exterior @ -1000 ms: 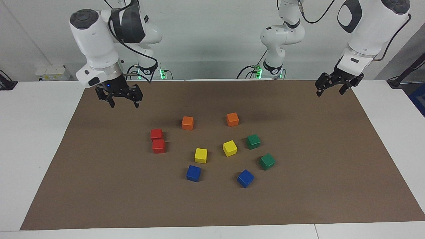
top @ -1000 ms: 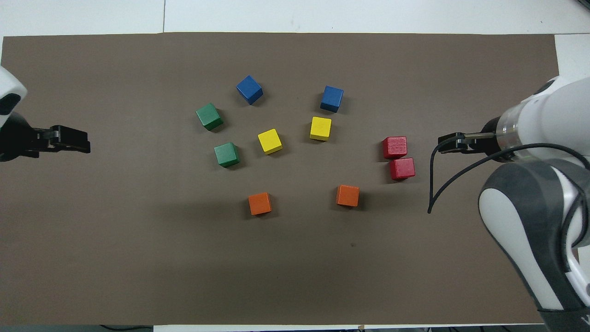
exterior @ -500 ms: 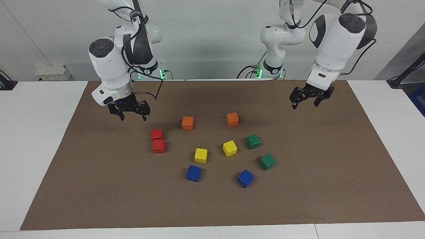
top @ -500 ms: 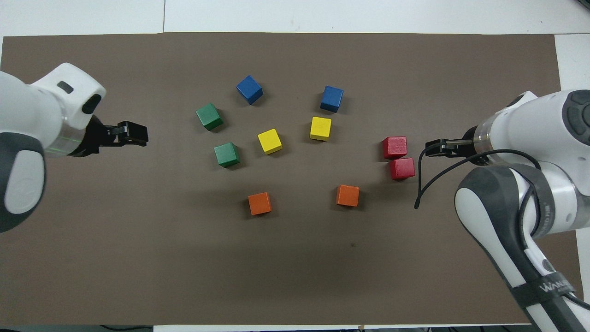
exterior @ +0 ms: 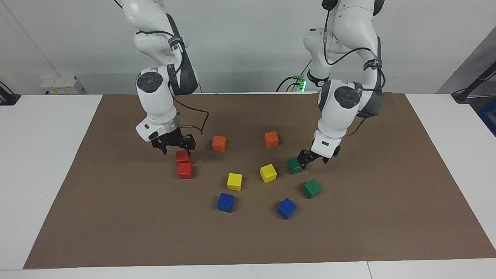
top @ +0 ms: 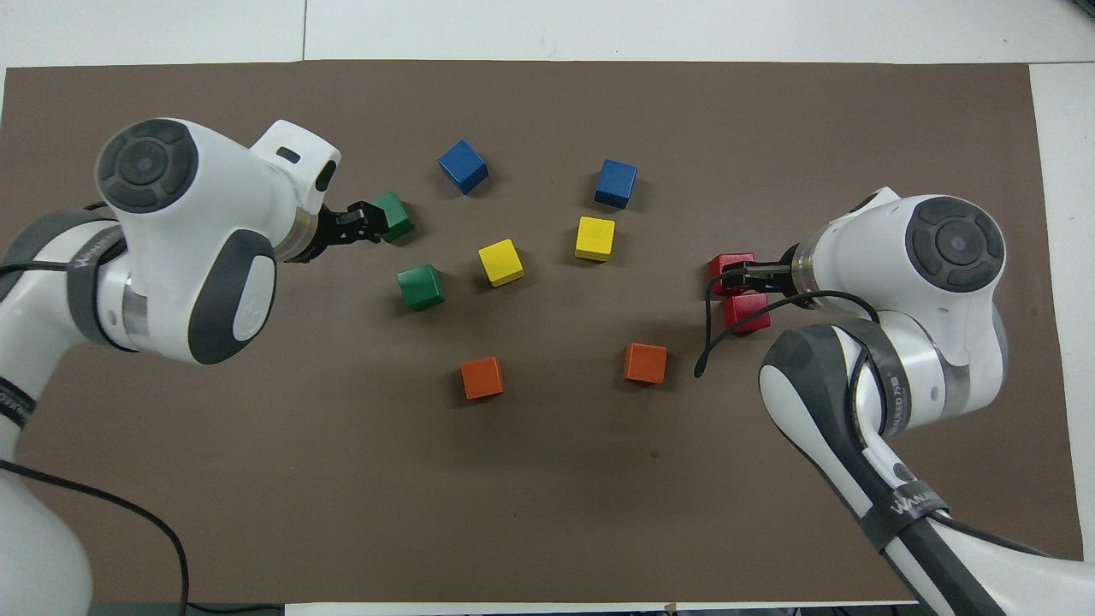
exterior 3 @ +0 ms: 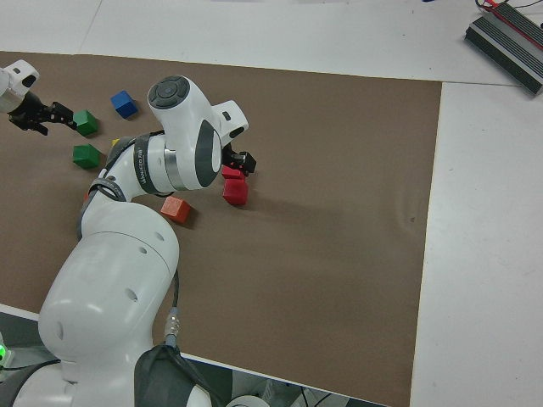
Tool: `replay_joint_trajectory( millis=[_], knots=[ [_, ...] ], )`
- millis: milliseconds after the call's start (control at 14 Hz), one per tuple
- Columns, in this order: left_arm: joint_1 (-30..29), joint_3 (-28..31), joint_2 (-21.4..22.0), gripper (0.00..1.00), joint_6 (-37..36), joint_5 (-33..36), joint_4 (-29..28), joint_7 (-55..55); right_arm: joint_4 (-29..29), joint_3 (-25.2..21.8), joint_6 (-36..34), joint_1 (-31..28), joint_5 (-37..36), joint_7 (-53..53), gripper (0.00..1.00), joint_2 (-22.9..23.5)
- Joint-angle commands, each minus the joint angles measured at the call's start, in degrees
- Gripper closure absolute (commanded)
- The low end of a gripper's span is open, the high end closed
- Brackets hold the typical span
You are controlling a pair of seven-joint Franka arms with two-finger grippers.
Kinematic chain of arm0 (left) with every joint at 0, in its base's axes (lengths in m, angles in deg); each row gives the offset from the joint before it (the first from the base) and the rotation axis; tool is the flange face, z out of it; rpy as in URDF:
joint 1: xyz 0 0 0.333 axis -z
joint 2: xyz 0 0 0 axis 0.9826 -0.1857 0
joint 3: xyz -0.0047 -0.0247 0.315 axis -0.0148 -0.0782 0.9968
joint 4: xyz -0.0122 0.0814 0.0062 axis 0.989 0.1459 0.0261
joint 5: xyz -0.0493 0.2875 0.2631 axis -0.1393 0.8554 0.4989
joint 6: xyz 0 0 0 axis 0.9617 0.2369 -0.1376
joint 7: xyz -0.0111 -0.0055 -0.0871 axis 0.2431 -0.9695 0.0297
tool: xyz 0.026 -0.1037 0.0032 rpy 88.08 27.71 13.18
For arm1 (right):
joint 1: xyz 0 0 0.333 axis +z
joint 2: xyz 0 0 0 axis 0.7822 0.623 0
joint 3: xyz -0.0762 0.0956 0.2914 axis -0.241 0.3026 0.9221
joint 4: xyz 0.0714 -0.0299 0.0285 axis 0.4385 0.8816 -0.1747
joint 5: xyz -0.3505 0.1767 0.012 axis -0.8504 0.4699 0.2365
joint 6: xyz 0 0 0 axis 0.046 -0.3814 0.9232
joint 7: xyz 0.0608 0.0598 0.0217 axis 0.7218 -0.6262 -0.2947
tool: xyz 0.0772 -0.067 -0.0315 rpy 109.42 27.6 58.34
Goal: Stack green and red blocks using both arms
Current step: 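Grasp the green cube with the left gripper while the right gripper grasps red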
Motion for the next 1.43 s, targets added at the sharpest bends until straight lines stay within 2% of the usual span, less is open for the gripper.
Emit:
replay_joint_trajectory(
  millis=[0,429,643,1071,1214,1286,1357],
  knots=[
    [1.83,0.92,-3.06,0.00,2.46,0.10,1.40,-1.88,2.88,-0.02,5.14,-0.17,0.23,0.48,0.00,0.37],
    [3.41,0.92,-3.85,0.00,3.69,0.10,-0.88,-4.60,4.73,0.07,7.43,-0.09,0.23,0.31,0.00,0.64],
    [4.20,0.92,-3.33,0.00,3.96,0.10,-2.82,-4.78,7.71,0.07,11.04,-0.09,0.23,-0.22,0.00,0.38],
    [4.82,0.83,-3.06,0.01,8.26,0.10,-5.98,-5.40,10.97,0.07,11.13,1.23,0.23,-0.22,0.00,-0.85],
    [4.82,0.83,-2.97,0.13,8.70,0.10,-6.34,-5.40,11.33,0.07,11.13,1.23,0.23,-0.31,0.00,-0.94],
    [4.82,0.92,-2.97,0.27,8.70,0.10,-6.60,-5.40,11.68,-0.02,11.22,1.23,0.23,-0.39,0.00,-0.86],
    [4.82,0.92,-2.97,0.49,8.70,0.10,-6.69,-5.22,11.94,0.07,11.91,1.15,0.23,-0.39,0.00,-0.59]
  ],
)
